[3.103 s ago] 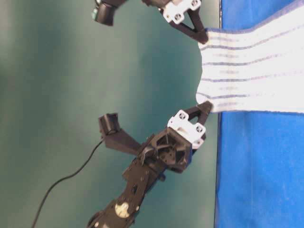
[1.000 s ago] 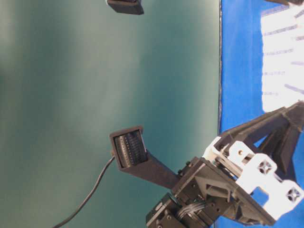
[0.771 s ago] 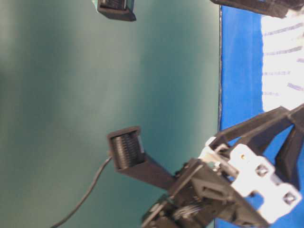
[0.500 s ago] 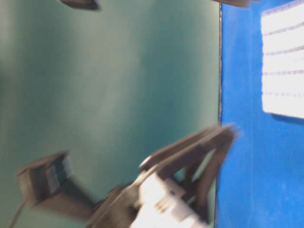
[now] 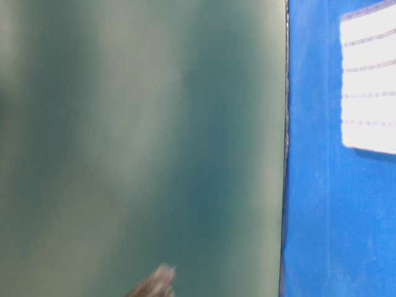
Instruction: Fold the blue towel.
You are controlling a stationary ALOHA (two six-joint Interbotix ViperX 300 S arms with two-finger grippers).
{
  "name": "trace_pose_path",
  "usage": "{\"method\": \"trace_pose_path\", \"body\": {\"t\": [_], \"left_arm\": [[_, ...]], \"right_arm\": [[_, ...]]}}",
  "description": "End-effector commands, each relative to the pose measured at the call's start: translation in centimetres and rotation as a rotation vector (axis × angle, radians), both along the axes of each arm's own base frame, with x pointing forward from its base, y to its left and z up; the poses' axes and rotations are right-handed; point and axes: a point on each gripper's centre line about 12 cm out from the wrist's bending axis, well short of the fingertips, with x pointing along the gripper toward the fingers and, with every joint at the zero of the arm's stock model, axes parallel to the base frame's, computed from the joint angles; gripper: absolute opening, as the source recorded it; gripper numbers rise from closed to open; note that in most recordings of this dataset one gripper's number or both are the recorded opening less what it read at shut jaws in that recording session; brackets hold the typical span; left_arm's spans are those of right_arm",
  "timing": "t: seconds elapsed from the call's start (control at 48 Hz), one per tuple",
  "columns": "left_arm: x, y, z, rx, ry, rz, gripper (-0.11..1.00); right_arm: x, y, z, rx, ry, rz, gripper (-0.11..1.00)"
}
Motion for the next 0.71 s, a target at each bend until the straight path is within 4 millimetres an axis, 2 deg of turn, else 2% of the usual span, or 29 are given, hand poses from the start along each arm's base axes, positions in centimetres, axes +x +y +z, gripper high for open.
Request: {"method": "trace_pose_path", "body": {"t": [0.0,0.25,0.458,0.687], "left_arm": [[-1.7,0.0,1.3,0.000,-0.077,0.000,0.56],[-5.9,0.6,0.4,0.003,-0.132,0.019,0.56],[-8.9,0.6,-1.0,0.005,-0.173,0.020,0.56],[-11.2,0.8,-2.2,0.004,-0.242,0.031,0.56]], "right_arm": [[-1.1,-0.1,0.6,-0.022,-0.048,0.002,0.59],[-3.6,-0.4,-1.4,-0.056,-0.087,0.008,0.59],[-4.3,-0.2,-3.2,-0.046,-0.110,0.030,0.58],[-4.4,-0.1,-3.1,-0.041,-0.128,0.034,0.58]]}}
